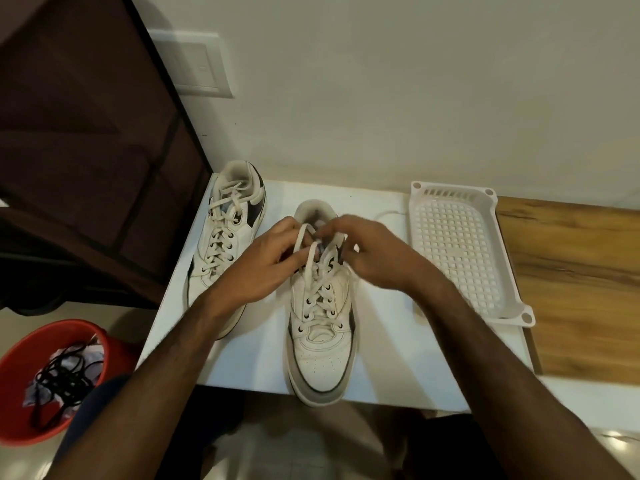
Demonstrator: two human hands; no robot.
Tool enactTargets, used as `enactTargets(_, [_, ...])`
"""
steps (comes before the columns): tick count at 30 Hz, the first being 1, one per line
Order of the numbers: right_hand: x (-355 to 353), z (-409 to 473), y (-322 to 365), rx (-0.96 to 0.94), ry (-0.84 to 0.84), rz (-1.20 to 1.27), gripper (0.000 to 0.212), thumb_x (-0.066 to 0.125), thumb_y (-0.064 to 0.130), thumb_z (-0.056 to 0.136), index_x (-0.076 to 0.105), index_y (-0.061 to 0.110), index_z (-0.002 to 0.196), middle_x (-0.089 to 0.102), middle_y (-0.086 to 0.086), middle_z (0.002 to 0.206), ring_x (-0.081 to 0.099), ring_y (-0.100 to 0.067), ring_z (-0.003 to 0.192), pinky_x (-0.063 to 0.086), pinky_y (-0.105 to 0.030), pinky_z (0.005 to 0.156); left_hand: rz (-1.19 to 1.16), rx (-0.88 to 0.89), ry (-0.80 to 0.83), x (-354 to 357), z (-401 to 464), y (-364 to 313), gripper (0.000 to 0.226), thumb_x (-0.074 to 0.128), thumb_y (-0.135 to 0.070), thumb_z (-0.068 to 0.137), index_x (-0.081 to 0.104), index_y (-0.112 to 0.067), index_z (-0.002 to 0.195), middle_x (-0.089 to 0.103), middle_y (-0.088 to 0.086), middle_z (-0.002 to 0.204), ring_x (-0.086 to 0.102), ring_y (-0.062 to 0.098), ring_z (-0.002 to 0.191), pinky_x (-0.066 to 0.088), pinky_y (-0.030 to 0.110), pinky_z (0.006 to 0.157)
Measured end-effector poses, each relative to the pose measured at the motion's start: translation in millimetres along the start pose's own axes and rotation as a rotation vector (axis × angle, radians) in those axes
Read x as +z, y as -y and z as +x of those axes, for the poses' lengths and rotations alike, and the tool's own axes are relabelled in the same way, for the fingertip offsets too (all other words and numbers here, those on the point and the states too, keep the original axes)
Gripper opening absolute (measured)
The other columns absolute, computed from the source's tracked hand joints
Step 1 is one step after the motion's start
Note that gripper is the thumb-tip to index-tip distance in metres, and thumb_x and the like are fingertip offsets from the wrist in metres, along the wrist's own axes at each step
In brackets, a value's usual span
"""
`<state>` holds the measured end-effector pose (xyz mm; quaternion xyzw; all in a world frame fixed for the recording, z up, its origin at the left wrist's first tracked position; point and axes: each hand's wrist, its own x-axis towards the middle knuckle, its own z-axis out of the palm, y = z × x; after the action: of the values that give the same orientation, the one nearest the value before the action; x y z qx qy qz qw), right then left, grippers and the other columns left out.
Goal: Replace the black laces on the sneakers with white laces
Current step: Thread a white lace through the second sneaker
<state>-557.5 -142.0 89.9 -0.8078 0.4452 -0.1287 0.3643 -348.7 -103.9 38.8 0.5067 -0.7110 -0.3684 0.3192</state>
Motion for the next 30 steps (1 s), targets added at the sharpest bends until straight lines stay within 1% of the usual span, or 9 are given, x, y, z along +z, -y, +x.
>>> enactTargets(2, [7, 1, -4, -0.031, 0.075, -0.063, 0.061, 0.052, -0.008, 0.086, 0.053, 0.02, 0.14, 0.066, -0.002, 0.124, 0.058, -0.012, 0.09, 0.051, -0.034, 0.085, -0.027, -0.054, -0.031, 2, 2, 0, 0.035, 0.05, -0.036, 0.105, 0.064, -0.006, 0.094, 0.054, 0.009, 0.096, 0.059, 0.025, 0.072, 0.052, 0.042, 0.067])
enactTargets(5, [9, 6, -10, -0.041, 0.103, -0.024, 0.062, 0.059, 0.001, 0.087, 0.043, 0.021, 0.144, 0.064, -0.001, 0.113, 0.061, -0.014, 0.083, 0.052, -0.033, 0.077, -0.118, -0.123, -0.109, 3, 2, -4, 0.039, 0.048, -0.033, 0.108, 0.064, -0.004, 0.087, 0.058, 0.014, 0.086, 0.06, 0.019, 0.065, 0.053, 0.037, 0.061])
enactTargets(9, [2, 3, -28, 0.012, 0.085, 0.155, 0.044, 0.065, 0.005, 0.089, 0.051, 0.023, 0.126, 0.061, 0.0, 0.109, 0.066, -0.02, 0.073, 0.054, -0.03, 0.07, -0.064, -0.13, -0.129, 2, 2, -3, 0.046, 0.052, -0.044, 0.103, 0.065, -0.006, 0.08, 0.063, 0.015, 0.08, 0.063, 0.022, 0.062, 0.054, 0.041, 0.062])
enactTargets(12, [2, -1, -31, 0.016, 0.121, 0.212, 0.021, 0.071, 0.016, 0.092, 0.057, 0.022, 0.107, 0.064, 0.005, 0.105, 0.061, -0.008, 0.072, 0.053, -0.03, 0.073, -0.041, -0.147, -0.123, -1, 2, 0, 0.056, 0.051, -0.053, 0.096, 0.064, 0.0, 0.082, 0.063, 0.017, 0.079, 0.064, 0.027, 0.064, 0.055, 0.047, 0.064])
enactTargets(18, [9, 3, -32, -0.055, 0.175, 0.069, 0.031, 0.082, 0.039, 0.083, 0.065, 0.022, 0.103, 0.058, 0.004, 0.108, 0.055, -0.006, 0.094, 0.047, -0.024, 0.082, -0.11, -0.18, -0.18, 2, 2, -1, 0.032, 0.057, -0.025, 0.104, 0.07, -0.005, 0.082, 0.069, 0.016, 0.077, 0.063, 0.021, 0.058, 0.055, 0.045, 0.061])
enactTargets(22, [5, 1, -35, -0.047, 0.23, 0.193, 0.031, 0.082, 0.033, 0.084, 0.062, 0.011, 0.088, 0.056, -0.005, 0.098, 0.051, -0.005, 0.081, 0.042, -0.02, 0.074, -0.095, -0.149, -0.175, 5, 0, -2, 0.044, 0.056, -0.039, 0.099, 0.065, 0.0, 0.08, 0.063, 0.018, 0.079, 0.061, 0.033, 0.065, 0.054, 0.051, 0.062])
enactTargets(26, [6, 4, -26, 0.017, 0.151, 0.129, 0.047, 0.069, 0.049, 0.092, 0.061, 0.004, 0.08, 0.06, -0.011, 0.089, 0.055, -0.016, 0.077, 0.043, -0.028, 0.074, -0.055, -0.115, -0.123, 2, -2, 0, 0.049, 0.053, -0.048, 0.096, 0.063, -0.003, 0.083, 0.059, 0.013, 0.082, 0.061, 0.03, 0.07, 0.055, 0.049, 0.064])
enactTargets(28, [14, 8, -15, 0.075, 0.124, -0.01, 0.06, 0.047, 0.066, 0.097, 0.063, 0.013, 0.074, 0.061, -0.009, 0.078, 0.057, -0.02, 0.076, 0.045, -0.036, 0.078, -0.039, -0.073, -0.103, 3, -4, 0, 0.028, 0.055, -0.039, 0.1, 0.064, -0.018, 0.084, 0.058, 0.002, 0.081, 0.057, 0.02, 0.068, 0.051, 0.041, 0.063])
enactTargets(30, [21, 11, -4, 0.109, 0.154, -0.213, 0.06, 0.026, 0.063, 0.103, 0.066, 0.024, 0.081, 0.063, 0.002, 0.083, 0.054, -0.018, 0.093, 0.042, -0.041, 0.09, 0.023, -0.032, -0.11, 6, -4, -4, 0.025, 0.054, -0.026, 0.105, 0.057, -0.035, 0.081, 0.055, -0.007, 0.079, 0.052, 0.01, 0.067, 0.044, 0.03, 0.063])
